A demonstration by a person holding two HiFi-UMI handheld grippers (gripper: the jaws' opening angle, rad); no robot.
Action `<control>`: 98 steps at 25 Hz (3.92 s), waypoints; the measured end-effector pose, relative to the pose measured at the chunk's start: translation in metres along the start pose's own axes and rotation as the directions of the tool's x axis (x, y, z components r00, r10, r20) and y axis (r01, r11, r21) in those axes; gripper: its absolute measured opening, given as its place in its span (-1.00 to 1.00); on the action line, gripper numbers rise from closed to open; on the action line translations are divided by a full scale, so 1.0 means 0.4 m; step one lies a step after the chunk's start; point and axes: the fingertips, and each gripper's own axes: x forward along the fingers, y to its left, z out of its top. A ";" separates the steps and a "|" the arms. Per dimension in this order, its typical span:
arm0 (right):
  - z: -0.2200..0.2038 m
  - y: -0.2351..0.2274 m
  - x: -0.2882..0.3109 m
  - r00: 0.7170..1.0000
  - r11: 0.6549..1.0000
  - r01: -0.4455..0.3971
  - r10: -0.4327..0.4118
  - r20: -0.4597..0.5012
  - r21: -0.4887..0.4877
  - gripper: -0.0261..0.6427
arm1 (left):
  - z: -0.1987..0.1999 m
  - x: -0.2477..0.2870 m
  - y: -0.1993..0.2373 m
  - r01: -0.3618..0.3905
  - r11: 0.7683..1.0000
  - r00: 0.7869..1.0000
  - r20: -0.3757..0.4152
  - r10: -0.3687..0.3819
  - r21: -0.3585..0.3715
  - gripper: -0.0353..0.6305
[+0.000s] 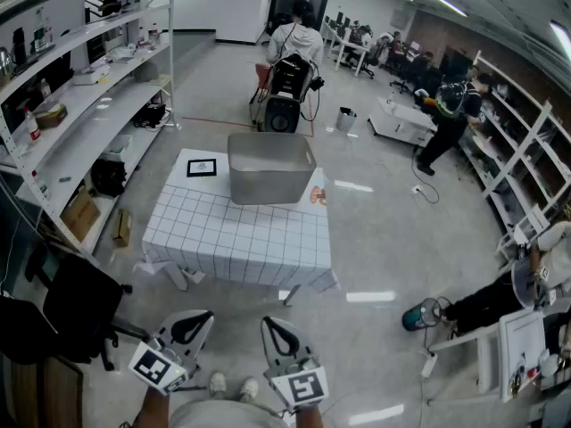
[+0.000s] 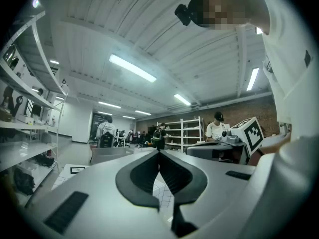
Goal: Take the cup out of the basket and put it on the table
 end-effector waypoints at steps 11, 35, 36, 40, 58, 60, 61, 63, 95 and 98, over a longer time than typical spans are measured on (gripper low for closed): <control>-0.009 -0.021 0.010 1.000 1.000 0.006 -0.006 0.004 0.008 -0.90 | 0.013 0.025 0.002 -0.008 1.000 1.000 0.012 0.008 0.003 -0.87; -0.025 -0.134 0.075 1.000 0.999 -0.027 0.027 0.008 -0.021 -0.90 | 0.007 0.146 0.055 -0.051 0.998 0.999 0.015 0.050 0.023 -0.87; -0.026 -0.140 0.088 1.000 1.000 -0.022 0.022 0.008 -0.018 -0.90 | 0.006 0.154 0.068 -0.048 0.999 0.999 0.017 0.047 0.021 -0.87; -0.027 -0.174 0.144 1.000 1.000 -0.004 0.004 0.017 -0.012 -0.90 | -0.004 0.189 0.122 -0.036 0.999 0.999 0.008 0.036 0.014 -0.87; -0.037 -0.248 0.392 0.996 0.996 0.087 -0.087 0.003 -0.012 -0.90 | 0.010 0.306 0.358 0.036 0.999 0.999 0.017 -0.036 0.007 -0.87; -0.036 -0.253 0.410 0.996 0.996 0.088 -0.088 0.002 -0.013 -0.90 | 0.011 0.317 0.372 0.040 0.999 0.999 0.019 -0.040 0.004 -0.87; -0.036 -0.257 0.419 0.996 0.996 0.088 -0.088 0.004 -0.014 -0.90 | 0.010 0.323 0.380 0.041 0.999 0.999 0.019 -0.041 0.004 -0.87; -0.036 -0.266 0.442 0.996 0.996 0.087 -0.087 0.008 -0.024 -0.90 | 0.008 0.336 0.396 0.044 0.999 0.999 0.020 -0.044 0.004 -0.87; -0.043 -0.615 0.785 0.995 0.996 -0.082 0.081 0.054 0.024 -0.90 | 0.019 0.741 0.642 -0.100 0.995 0.995 -0.006 0.100 -0.002 -0.87; -0.042 -0.638 0.800 0.994 0.996 -0.090 0.088 0.065 0.029 -0.89 | 0.011 0.764 0.652 -0.106 0.994 0.994 -0.024 0.106 -0.005 -0.87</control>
